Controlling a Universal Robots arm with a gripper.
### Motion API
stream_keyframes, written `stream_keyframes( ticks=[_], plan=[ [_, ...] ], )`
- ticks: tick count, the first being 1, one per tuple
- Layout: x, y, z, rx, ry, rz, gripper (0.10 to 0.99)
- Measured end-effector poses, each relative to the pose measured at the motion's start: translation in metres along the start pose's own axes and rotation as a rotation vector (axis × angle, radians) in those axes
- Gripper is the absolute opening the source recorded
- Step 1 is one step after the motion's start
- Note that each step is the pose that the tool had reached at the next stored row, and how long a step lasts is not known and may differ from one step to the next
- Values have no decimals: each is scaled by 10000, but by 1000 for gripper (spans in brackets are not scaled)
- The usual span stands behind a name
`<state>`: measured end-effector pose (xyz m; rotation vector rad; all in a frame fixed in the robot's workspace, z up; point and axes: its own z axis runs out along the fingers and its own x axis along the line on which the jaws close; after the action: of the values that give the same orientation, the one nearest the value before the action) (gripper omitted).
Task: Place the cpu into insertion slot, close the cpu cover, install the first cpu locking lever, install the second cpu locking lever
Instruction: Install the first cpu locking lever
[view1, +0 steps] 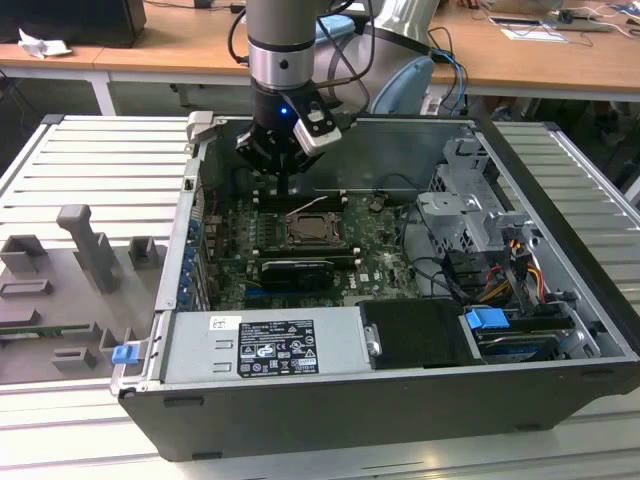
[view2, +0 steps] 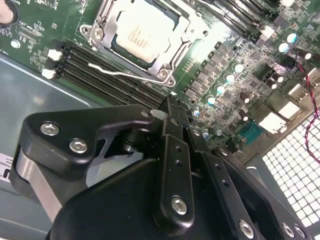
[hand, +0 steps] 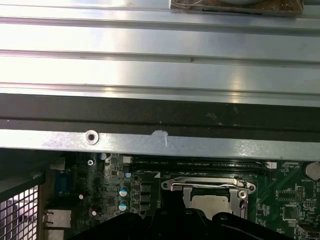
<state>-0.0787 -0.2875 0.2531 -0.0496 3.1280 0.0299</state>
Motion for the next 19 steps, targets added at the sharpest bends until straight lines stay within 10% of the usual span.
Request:
stream_keyframes(
  ticks=[4,5,9,19],
  plan=[
    [-3,0,7,-4,-2,1,106],
    [-51,-4,30,-214,-5,2,106],
    [-99,-16,75,-489,-20,84,106],
    [-258,-17,232,-481,-2,-262,106]
  ],
)
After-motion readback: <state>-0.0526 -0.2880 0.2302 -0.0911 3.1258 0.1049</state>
